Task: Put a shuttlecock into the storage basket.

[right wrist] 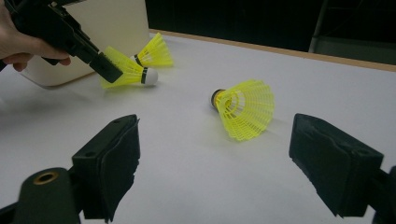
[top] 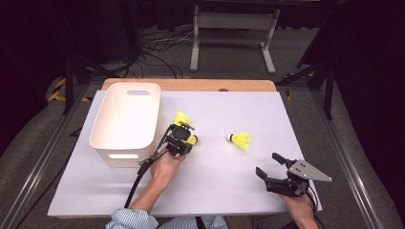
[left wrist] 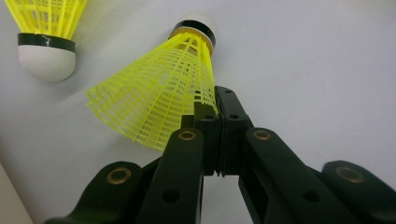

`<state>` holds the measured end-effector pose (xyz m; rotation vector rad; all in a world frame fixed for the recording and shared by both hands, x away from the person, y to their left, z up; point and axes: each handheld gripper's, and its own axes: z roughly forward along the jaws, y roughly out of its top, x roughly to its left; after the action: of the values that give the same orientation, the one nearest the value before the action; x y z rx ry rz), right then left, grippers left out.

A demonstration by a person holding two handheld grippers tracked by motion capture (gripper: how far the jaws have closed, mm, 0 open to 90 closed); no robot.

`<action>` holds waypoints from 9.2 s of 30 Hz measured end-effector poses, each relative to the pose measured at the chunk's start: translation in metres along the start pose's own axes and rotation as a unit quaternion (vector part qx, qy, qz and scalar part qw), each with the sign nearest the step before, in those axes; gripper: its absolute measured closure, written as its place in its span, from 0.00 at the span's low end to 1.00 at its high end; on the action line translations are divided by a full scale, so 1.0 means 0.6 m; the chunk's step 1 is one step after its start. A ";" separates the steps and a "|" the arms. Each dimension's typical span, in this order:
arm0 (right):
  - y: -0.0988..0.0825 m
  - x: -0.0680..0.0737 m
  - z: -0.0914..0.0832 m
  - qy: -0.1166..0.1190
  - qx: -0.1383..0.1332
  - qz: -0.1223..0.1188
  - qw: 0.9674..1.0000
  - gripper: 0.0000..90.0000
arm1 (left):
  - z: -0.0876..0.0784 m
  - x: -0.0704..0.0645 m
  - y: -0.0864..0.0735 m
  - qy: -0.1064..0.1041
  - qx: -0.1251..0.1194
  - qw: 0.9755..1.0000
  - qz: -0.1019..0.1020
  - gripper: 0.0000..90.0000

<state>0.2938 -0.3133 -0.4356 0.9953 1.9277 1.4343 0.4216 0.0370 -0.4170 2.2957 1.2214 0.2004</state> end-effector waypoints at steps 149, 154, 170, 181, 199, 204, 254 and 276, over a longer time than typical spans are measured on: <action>0.000 -0.003 0.002 -0.002 0.004 -0.002 1.000 0.19 | -0.150 -0.001 0.041 -0.027 -0.017 0.999 0.010 0.99; 0.000 -0.004 0.002 -0.004 0.005 -0.003 1.000 0.19 | -0.156 0.002 0.043 -0.025 -0.020 0.999 0.009 0.99; -0.001 -0.002 0.003 -0.002 0.009 -0.007 1.000 0.19 | -0.167 0.011 0.049 -0.022 -0.021 0.999 0.010 0.99; -0.001 -0.002 0.003 -0.001 0.010 -0.007 1.000 0.19 | -0.180 0.015 0.058 -0.012 -0.026 1.000 0.012 0.99; -0.001 -0.002 0.003 -0.001 0.011 -0.006 1.000 0.19 | -0.199 0.033 0.066 -0.012 -0.028 1.000 0.006 0.99; -0.001 -0.002 0.004 -0.001 0.012 -0.006 1.000 0.19 | -0.205 0.038 0.068 -0.015 -0.031 0.999 0.002 0.99; -0.001 -0.002 0.005 -0.003 0.015 -0.005 1.000 0.19 | -0.262 0.102 0.055 0.009 -0.057 0.998 -0.038 0.99; -0.001 -0.002 0.005 -0.005 0.015 -0.002 1.000 0.19 | -0.266 0.137 0.041 0.020 -0.060 0.996 -0.067 0.99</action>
<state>0.2965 -0.3127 -0.4371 1.0091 1.9497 1.3992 0.4290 0.1528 -0.2782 2.1093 1.3397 0.2638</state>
